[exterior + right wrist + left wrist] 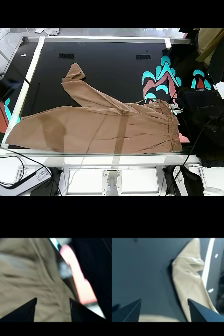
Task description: Fold the clothes and pants, and hang the long-sleeved shirts on hangers.
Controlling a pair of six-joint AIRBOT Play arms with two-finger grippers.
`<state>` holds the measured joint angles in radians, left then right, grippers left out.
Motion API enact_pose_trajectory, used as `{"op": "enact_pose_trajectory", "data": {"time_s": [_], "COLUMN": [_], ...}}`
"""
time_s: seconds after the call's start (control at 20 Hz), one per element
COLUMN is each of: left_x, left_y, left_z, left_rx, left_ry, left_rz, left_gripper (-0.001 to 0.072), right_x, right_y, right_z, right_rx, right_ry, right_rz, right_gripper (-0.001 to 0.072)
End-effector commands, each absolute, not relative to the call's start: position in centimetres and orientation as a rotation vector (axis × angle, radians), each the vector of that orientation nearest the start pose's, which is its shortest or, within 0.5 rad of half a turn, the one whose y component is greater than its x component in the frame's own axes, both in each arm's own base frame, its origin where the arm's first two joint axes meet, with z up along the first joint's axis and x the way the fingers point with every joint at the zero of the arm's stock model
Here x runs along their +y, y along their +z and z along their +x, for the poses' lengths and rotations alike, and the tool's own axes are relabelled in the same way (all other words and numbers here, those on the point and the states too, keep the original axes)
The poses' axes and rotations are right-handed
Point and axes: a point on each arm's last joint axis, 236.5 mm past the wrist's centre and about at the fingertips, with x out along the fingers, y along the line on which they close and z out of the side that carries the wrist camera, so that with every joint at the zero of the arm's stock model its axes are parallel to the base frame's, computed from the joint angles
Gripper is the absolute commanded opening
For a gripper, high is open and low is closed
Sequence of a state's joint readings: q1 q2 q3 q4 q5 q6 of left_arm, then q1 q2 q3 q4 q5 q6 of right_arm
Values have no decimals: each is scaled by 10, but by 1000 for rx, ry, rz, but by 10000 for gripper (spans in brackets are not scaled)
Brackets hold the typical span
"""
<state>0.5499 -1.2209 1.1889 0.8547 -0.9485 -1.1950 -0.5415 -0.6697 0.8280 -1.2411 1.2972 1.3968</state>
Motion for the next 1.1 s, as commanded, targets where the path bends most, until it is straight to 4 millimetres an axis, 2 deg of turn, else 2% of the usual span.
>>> {"op": "enact_pose_trajectory", "data": {"time_s": [0.0,0.15,0.25,0.4,0.55,0.7,0.9,1.05], "left_x": [41,-1,-22,-26,-15,-12,-26,-36], "left_y": [86,37,9,-24,-54,-64,-51,-52], "left_z": [522,574,595,612,611,623,651,654], "left_rx": [798,933,1002,1063,1106,1068,931,916], "left_ry": [-12,-37,-84,-70,-17,4,-22,-69], "left_rz": [-429,-452,-419,-251,-4,86,83,153], "left_gripper": [642,641,604,604,603,602,570,565], "right_x": [-57,-53,-54,-56,-62,-65,-64,-65], "right_y": [88,71,68,64,64,69,70,70], "right_z": [275,271,272,275,285,293,294,294], "right_rx": [988,1070,1082,1087,1053,1011,1006,1003], "right_ry": [-98,-52,-50,-48,-67,-74,-71,-73], "right_rz": [461,445,452,450,448,451,456,455], "right_gripper": [452,452,452,452,452,452,452,452]}}
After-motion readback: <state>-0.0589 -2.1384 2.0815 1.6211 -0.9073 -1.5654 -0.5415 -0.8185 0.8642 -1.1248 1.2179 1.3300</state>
